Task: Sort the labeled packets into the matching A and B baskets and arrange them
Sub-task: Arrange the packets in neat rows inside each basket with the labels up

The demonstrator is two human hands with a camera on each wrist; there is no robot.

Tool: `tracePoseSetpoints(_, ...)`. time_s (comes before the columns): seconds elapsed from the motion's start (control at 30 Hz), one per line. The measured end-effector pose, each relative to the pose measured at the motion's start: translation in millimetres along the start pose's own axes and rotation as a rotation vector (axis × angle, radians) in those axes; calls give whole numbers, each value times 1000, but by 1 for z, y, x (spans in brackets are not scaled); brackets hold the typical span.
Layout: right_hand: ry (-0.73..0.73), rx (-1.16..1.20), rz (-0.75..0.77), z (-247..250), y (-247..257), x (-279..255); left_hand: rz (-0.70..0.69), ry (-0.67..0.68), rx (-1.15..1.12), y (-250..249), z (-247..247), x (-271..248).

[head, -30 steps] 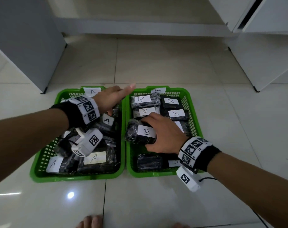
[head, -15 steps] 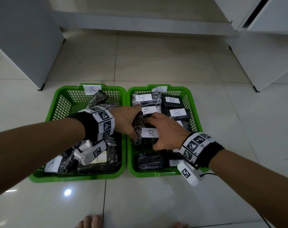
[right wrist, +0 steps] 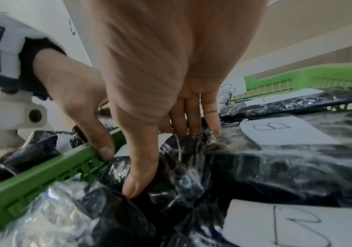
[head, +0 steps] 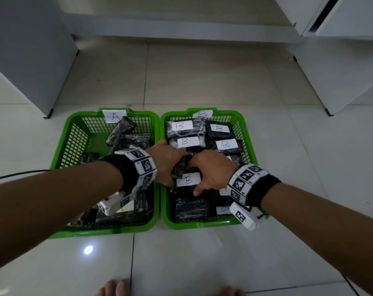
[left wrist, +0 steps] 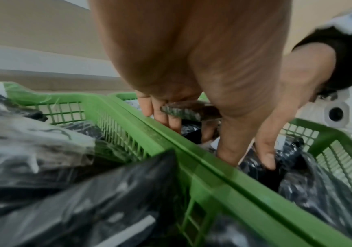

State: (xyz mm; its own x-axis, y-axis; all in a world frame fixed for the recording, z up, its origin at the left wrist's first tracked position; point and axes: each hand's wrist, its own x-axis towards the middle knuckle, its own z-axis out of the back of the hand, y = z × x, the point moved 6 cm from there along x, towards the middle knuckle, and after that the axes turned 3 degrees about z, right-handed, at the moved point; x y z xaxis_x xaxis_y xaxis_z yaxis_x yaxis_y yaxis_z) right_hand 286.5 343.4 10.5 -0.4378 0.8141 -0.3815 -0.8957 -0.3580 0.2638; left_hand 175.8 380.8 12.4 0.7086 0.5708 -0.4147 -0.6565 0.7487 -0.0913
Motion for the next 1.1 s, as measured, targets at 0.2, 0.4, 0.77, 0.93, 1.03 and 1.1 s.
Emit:
tracePoseSetpoints(0.2, 27, -129, 46, -11, 6, 2, 9, -5, -89, 9, 9, -1)
tracePoseSetpoints(0.4, 21, -161, 86, -5, 10, 4, -13, 57, -102, 7, 1, 0)
tracePoseSetpoints(0.77, 43, 121, 90, -12, 0, -3, -10, 220, -189, 0, 1, 2)
tracePoseSetpoints(0.93, -134, 465, 28, 7, -4, -38, 183, -123, -492, 18, 29, 2)
tracePoseSetpoints(1.03, -23, 496, 9, -1, 0, -46, 270, -138, -541, 23, 38, 4)
tracePoseSetpoints(1.1, 70, 393, 14, -12, 7, -47, 289, -64, -574, 21, 38, 6)
